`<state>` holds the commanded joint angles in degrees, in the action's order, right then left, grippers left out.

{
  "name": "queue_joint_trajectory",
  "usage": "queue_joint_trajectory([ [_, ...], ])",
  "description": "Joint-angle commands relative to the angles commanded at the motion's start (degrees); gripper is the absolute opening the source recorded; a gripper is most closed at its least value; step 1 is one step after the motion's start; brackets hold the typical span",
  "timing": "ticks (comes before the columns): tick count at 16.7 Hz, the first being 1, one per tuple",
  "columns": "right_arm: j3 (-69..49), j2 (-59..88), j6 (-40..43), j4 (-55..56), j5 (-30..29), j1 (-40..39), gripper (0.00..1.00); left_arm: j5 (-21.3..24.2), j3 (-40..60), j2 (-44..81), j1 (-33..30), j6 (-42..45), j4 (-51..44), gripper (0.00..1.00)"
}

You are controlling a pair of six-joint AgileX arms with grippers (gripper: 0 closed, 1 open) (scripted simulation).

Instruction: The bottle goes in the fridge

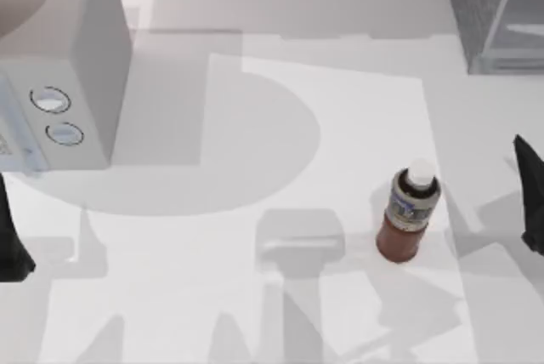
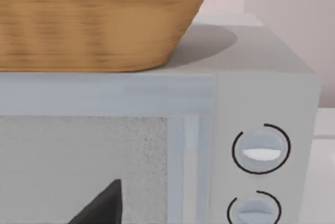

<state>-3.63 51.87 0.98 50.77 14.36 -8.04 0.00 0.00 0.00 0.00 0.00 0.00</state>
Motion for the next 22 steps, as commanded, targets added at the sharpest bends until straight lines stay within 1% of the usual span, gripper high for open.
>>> queue_joint_trajectory([
  [4,-0.3,20.2,1.0,16.8,5.5,-3.3,1.00,0.0,0.0,0.0,0.0,0.0,0.0,1.00],
  [9,1.5,40.0,3.0,30.2,10.8,-6.6,1.00,0.0,0.0,0.0,0.0,0.0,0.0,1.00],
  [12,2.6,45.7,3.9,33.8,12.5,-7.7,1.00,0.0,0.0,0.0,0.0,0.0,0.0,1.00],
  [17,2.8,46.5,4.0,34.3,12.7,-7.9,1.00,0.0,0.0,0.0,0.0,0.0,0.0,1.00],
  [20,1.7,47.3,3.8,34.2,12.1,-8.3,1.00,0.0,0.0,0.0,0.0,0.0,0.0,1.00],
  [22,-0.9,50.0,3.5,34.2,10.5,-10.1,1.00,0.0,0.0,0.0,0.0,0.0,0.0,1.00],
])
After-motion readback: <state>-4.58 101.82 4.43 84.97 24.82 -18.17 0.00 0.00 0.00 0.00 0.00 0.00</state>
